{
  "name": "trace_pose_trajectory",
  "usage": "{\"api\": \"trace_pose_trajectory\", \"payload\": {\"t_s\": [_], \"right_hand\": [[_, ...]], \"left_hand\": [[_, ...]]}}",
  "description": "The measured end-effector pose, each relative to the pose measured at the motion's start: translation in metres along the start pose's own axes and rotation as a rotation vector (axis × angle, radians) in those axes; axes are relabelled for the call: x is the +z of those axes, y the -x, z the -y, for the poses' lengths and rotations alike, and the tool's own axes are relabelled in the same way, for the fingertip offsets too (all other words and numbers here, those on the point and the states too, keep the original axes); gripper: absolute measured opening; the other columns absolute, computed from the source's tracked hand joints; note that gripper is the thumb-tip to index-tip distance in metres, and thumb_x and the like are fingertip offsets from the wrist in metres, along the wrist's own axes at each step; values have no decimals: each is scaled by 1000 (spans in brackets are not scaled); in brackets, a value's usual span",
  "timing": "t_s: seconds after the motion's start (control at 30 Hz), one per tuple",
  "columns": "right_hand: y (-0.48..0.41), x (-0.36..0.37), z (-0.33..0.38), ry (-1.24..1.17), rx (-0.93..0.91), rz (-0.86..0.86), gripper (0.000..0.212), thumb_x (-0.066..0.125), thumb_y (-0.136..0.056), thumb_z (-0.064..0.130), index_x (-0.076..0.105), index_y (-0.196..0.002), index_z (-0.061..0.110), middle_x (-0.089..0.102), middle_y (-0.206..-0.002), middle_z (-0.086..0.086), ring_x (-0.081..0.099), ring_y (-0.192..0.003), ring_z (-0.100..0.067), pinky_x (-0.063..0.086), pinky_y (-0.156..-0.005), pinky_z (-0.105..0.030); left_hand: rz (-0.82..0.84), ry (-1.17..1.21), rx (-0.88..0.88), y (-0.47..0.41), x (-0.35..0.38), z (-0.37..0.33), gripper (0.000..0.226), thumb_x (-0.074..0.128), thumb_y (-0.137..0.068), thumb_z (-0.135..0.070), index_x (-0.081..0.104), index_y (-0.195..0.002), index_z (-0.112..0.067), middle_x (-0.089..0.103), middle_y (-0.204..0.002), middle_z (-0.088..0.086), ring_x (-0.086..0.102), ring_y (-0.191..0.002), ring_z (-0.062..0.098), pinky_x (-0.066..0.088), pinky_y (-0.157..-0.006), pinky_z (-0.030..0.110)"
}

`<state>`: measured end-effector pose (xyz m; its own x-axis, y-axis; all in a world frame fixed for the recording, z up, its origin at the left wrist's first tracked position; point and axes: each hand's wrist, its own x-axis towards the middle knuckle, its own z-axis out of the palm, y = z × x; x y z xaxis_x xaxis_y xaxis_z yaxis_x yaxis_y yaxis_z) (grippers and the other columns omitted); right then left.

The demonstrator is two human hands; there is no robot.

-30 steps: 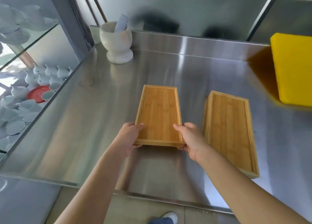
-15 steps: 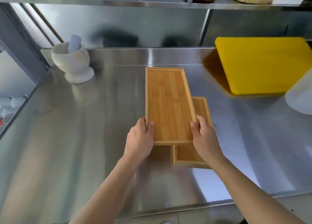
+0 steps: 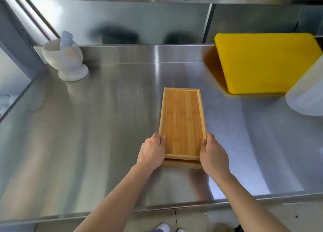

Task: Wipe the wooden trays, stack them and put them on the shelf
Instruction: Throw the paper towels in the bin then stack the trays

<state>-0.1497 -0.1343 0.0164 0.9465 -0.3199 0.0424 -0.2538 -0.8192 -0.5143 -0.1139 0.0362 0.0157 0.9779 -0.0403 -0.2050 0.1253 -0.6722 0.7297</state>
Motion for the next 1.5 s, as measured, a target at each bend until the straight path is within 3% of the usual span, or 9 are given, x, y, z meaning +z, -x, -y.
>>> {"api": "trace_pose_trajectory", "payload": {"t_s": [0.33,0.43,0.53,0.7,0.8,0.9,1.07,1.23,1.5], "right_hand": [[1,2,-17,283,-102,3,23,36,-93,27,48,-102,9,50,-64,4,42,-48,-13,20,-40,-21],[-3,-3,-22,185,-123,3,32,40,-92,32,46,-115,10,63,-90,-4,59,-72,-20,34,-51,-22],[-2,-8,-31,-74,-208,55,52,47,-86,48,39,-127,19,50,-123,-6,56,-101,-20,44,-72,-27],[10,-10,-52,-262,-382,294,48,65,-66,59,31,-99,56,16,-129,22,28,-103,9,31,-77,-6],[12,-5,-64,-185,-380,328,44,72,-68,46,35,-91,50,14,-133,21,38,-93,6,32,-64,3],[12,-3,-67,-152,-383,273,34,72,-72,35,41,-86,38,23,-136,10,49,-84,-7,35,-64,3],[13,-4,-63,-168,-433,245,29,72,-74,25,45,-81,32,27,-136,2,51,-85,-6,35,-67,5],[11,-3,-64,-198,-430,236,19,72,-74,19,55,-81,21,30,-139,-6,45,-100,-8,28,-74,8],[14,-7,-62,-222,-389,277,16,70,-76,17,56,-84,16,33,-141,-10,50,-113,-26,34,-92,-24]], "left_hand": [[-86,-401,71,2,12,4,28,27,-97,-34,37,-80,-14,67,-83,17,45,-62,31,36,-59,35],[-126,-298,113,2,12,11,30,33,-95,-40,44,-91,-12,64,-91,11,52,-69,28,40,-63,34],[-57,40,206,6,6,23,34,51,-86,-48,47,-110,-24,56,-104,2,59,-88,18,50,-79,33],[155,83,341,15,-2,52,37,71,-68,-51,46,-94,-44,50,-102,-10,54,-92,13,48,-86,31],[128,74,405,18,0,59,38,74,-71,-41,42,-88,-53,48,-91,-17,47,-75,2,39,-71,17],[65,89,400,18,6,57,32,76,-73,-30,47,-86,-37,50,-81,-8,41,-63,13,41,-61,25],[8,75,363,19,11,58,30,76,-73,-23,49,-85,-27,48,-74,-14,44,-66,18,46,-65,29],[25,43,353,22,10,54,29,74,-75,-23,47,-83,-30,60,-84,7,52,-71,27,47,-73,31],[-51,64,271,27,17,48,47,76,-73,-23,40,-73,-53,62,-82,8,55,-72,28,48,-72,31]]}}
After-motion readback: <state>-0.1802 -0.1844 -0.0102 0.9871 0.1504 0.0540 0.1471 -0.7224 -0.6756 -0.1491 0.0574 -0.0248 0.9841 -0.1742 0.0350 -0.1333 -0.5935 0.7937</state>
